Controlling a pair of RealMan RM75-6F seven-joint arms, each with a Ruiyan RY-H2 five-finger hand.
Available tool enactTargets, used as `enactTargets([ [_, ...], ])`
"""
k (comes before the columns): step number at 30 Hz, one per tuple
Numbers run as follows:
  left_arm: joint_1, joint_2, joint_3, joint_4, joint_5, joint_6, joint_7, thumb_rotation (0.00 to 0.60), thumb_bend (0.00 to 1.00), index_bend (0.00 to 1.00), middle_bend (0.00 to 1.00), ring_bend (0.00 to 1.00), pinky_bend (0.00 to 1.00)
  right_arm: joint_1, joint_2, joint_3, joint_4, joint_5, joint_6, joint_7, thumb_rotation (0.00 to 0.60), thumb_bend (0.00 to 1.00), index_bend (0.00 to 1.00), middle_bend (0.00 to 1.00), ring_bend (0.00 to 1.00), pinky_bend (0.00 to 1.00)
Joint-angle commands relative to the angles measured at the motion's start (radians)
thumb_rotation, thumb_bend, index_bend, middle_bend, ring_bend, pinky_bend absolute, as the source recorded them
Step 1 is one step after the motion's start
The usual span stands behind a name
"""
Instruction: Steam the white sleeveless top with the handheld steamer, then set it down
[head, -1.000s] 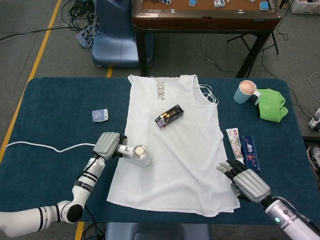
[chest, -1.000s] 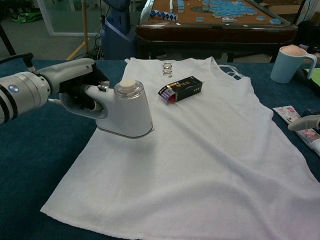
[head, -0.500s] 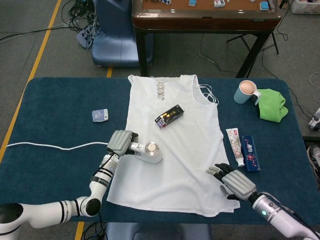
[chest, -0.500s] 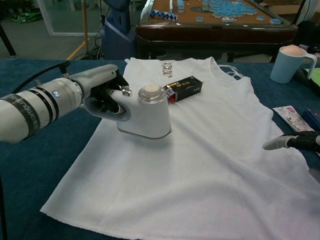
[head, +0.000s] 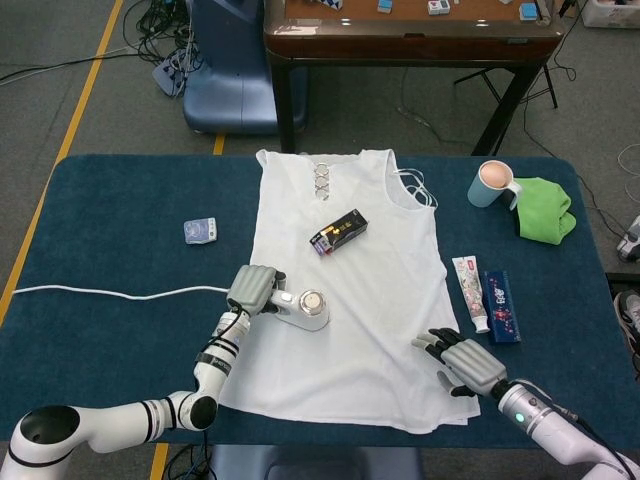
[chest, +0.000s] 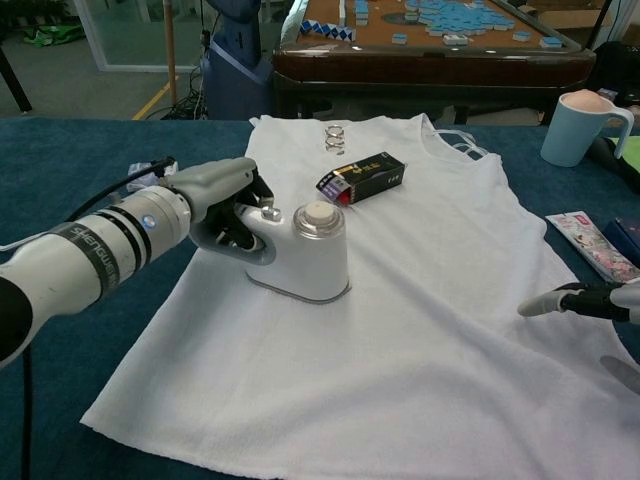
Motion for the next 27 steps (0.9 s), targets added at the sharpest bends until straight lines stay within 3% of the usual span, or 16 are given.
enactTargets([
  [1, 0.002, -0.007, 0.005, 0.009, 0.009, -0.001, -0.005, 0.6, 0.31, 0.8, 0.76, 0.65, 0.61, 0.004, -0.013, -0.005, 0.016, 0.007, -0.006, 0.008, 0.6, 0.45, 0.0, 0.11, 0.0, 0.0],
  [4, 0.004, -0.009, 0.006, 0.011, 0.014, 0.0, -0.006, 0.6, 0.31, 0.8, 0.76, 0.65, 0.61, 0.005, -0.028, -0.009, 0.034, 0.008, -0.002, 0.008, 0.6, 0.25, 0.0, 0.11, 0.0, 0.0],
  [10, -0.001, -0.024, 0.0, 0.022, 0.006, -0.011, 0.002, 0.6, 0.31, 0.8, 0.76, 0.65, 0.61, -0.003, -0.054, -0.018, 0.066, 0.007, 0.023, -0.003, 0.6, 0.11, 0.0, 0.11, 0.0, 0.0],
  [27, -0.035, -0.062, -0.045, 0.092, -0.045, -0.053, 0.017, 0.6, 0.31, 0.8, 0.76, 0.65, 0.61, -0.018, -0.071, -0.043, 0.083, 0.007, 0.065, 0.006, 0.6, 0.07, 0.0, 0.11, 0.0, 0.0],
])
